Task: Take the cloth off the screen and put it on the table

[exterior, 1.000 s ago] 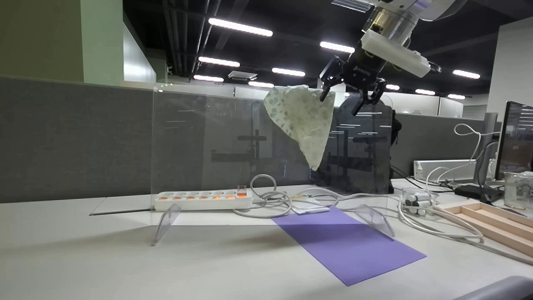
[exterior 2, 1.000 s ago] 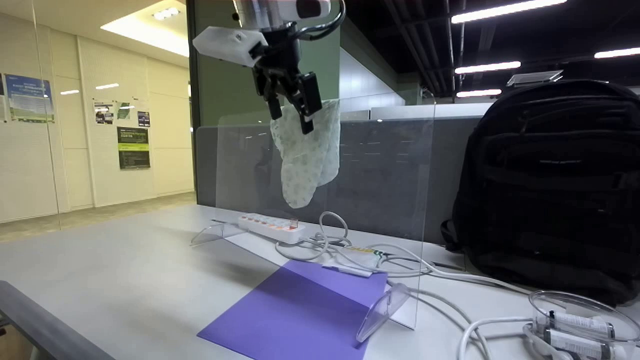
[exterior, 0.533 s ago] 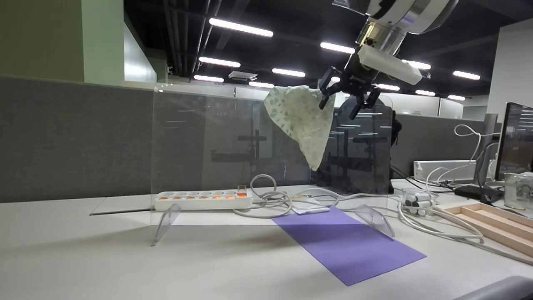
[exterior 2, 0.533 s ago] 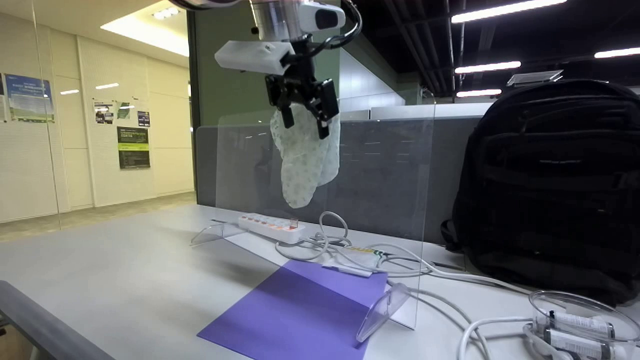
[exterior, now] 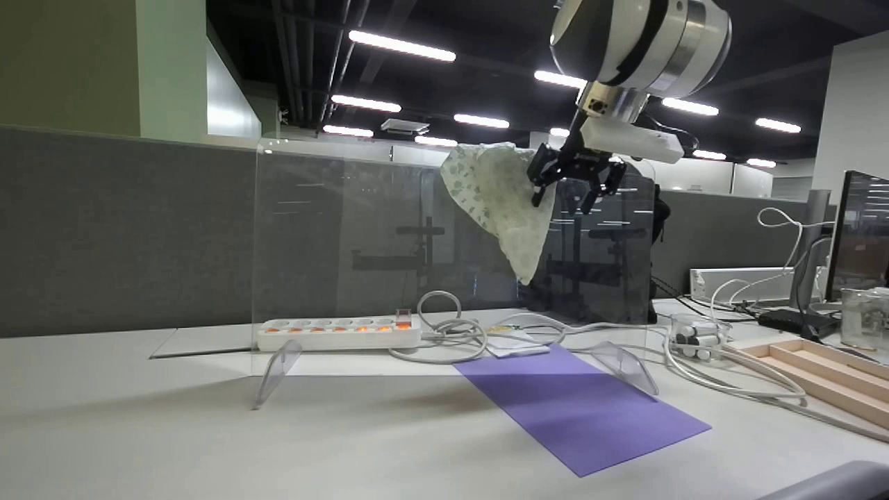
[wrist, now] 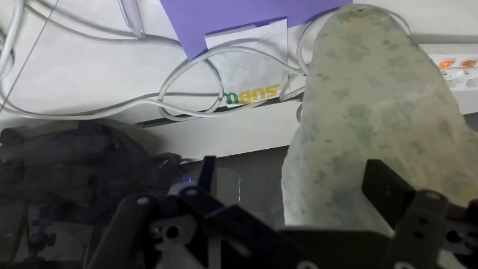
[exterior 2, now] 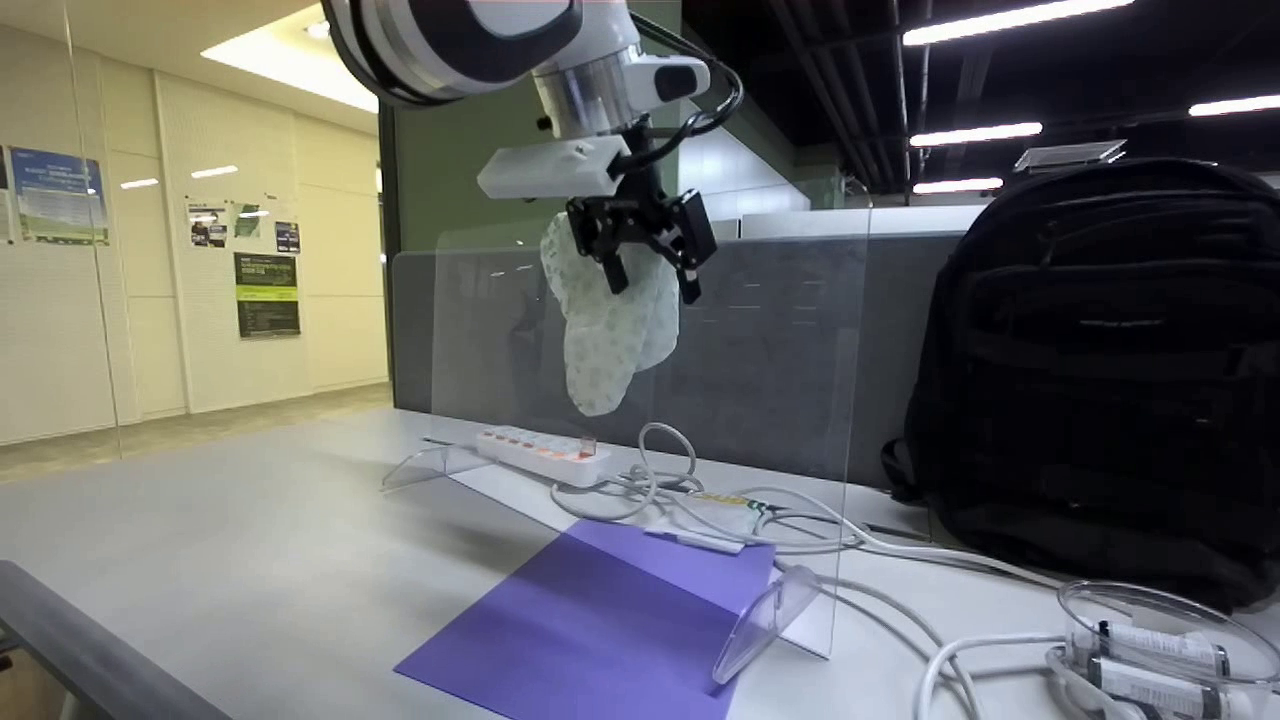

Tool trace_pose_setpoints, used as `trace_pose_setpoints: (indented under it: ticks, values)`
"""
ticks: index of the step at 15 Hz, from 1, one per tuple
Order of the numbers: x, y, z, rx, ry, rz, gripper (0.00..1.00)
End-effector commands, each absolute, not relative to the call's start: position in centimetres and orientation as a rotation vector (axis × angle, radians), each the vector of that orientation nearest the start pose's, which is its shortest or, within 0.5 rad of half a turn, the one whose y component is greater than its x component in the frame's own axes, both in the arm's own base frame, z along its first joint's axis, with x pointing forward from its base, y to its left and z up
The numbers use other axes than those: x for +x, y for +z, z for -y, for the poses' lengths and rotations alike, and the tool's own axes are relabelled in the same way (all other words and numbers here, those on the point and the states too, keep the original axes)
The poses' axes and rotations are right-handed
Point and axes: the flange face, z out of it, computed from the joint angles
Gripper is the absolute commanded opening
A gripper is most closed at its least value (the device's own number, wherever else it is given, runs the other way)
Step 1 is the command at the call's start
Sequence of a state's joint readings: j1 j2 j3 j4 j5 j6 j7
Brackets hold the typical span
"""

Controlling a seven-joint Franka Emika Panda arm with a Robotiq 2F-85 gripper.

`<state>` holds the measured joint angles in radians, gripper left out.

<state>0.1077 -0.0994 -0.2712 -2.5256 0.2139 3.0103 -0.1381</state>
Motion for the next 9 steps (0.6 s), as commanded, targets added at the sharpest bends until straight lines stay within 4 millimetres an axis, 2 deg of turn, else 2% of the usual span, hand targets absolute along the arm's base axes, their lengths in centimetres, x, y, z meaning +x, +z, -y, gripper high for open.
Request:
trace_pose_setpoints:
  ticks: [1, 4, 5, 6, 9]
  values:
    - [50.4, 38.1, 8.3, -2.967, -0.92, -0.301, 1.0]
    - [50.9, 38.4, 7.4, -2.965, -0.925, -0.259, 1.0]
    - [51.0, 38.5, 7.1, -2.957, -0.927, -0.257, 0.75]
    - [51.0, 38.5, 7.0, -2.956, -0.928, -0.253, 0.73]
    - [50.9, 38.6, 6.7, -2.947, -0.923, -0.243, 0.51]
